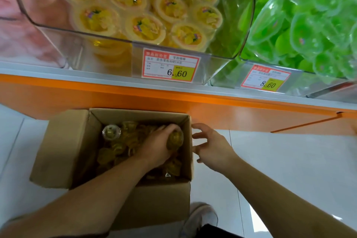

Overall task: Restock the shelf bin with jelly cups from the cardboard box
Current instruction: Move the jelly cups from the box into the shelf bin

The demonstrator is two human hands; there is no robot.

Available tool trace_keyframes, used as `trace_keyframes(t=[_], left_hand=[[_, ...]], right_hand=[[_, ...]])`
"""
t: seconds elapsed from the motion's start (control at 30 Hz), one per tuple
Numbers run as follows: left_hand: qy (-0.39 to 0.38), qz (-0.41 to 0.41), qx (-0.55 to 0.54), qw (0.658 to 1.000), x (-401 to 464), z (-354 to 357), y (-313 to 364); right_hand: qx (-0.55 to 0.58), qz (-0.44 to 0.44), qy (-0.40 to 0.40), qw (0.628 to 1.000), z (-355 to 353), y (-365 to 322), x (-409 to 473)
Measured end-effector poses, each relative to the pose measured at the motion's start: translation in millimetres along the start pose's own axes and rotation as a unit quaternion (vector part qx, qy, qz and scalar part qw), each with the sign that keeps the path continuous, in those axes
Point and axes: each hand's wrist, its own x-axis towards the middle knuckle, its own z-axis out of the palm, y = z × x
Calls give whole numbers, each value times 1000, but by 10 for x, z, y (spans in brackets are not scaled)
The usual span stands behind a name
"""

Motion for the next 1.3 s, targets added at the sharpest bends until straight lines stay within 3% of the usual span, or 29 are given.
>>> trace_keyframes(t=[0.33, 0.47, 0.63, 0.97, 1.3], left_hand=[[-13, -10, -23, 1000, -44, -28, 52], [24, -25, 10, 999, -45, 10, 59], [-4, -17, 69, 997, 12, 0, 113], [83, -72, -43, 993, -120, -227, 121], [43, -79, -72, 993, -391, -496, 32]], right_hand=[[-9, 6, 6, 1000, 41, -3, 20], [-5, 6, 7, 1000, 49, 18, 25], [5, 10, 13, 1000, 46, 23, 24], [-3, 7, 11, 1000, 33, 26, 30], [-58, 12, 20, 998, 35, -102, -98]])
